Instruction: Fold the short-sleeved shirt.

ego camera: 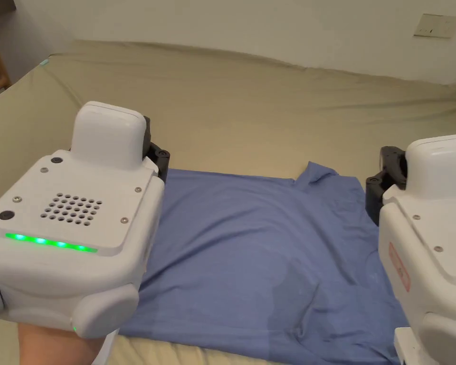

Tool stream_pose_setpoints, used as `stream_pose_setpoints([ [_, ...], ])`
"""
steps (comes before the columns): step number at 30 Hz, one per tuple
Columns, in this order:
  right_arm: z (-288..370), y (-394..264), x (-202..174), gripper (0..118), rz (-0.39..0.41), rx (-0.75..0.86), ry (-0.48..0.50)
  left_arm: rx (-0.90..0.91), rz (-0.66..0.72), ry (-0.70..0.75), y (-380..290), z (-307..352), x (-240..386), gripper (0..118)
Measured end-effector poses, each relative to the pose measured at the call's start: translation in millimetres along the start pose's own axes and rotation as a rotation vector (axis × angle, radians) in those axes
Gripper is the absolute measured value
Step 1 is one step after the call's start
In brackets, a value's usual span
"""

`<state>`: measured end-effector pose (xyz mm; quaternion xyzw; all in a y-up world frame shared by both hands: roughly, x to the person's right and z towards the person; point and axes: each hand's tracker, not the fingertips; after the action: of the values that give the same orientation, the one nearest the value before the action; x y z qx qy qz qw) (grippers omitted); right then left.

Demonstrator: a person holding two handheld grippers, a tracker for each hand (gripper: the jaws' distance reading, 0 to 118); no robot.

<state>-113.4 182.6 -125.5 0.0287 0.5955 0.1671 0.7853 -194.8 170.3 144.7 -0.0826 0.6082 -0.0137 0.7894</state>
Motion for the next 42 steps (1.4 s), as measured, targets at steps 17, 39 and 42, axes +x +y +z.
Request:
stream_pose_setpoints([
  [17,-22,-54,3,0,-0.002,-0.204,0.0,-0.865,0.076,0.139,-274,-40,-107,109],
  [39,-22,-96,35,0,-0.076,-0.417,-0.06,-0.729,0.153,0.044,-236,-32,-95,5],
  [42,-23,-139,46,34,-0.127,-0.558,-0.066,-0.704,0.153,0.046,-231,-32,-97,5],
])
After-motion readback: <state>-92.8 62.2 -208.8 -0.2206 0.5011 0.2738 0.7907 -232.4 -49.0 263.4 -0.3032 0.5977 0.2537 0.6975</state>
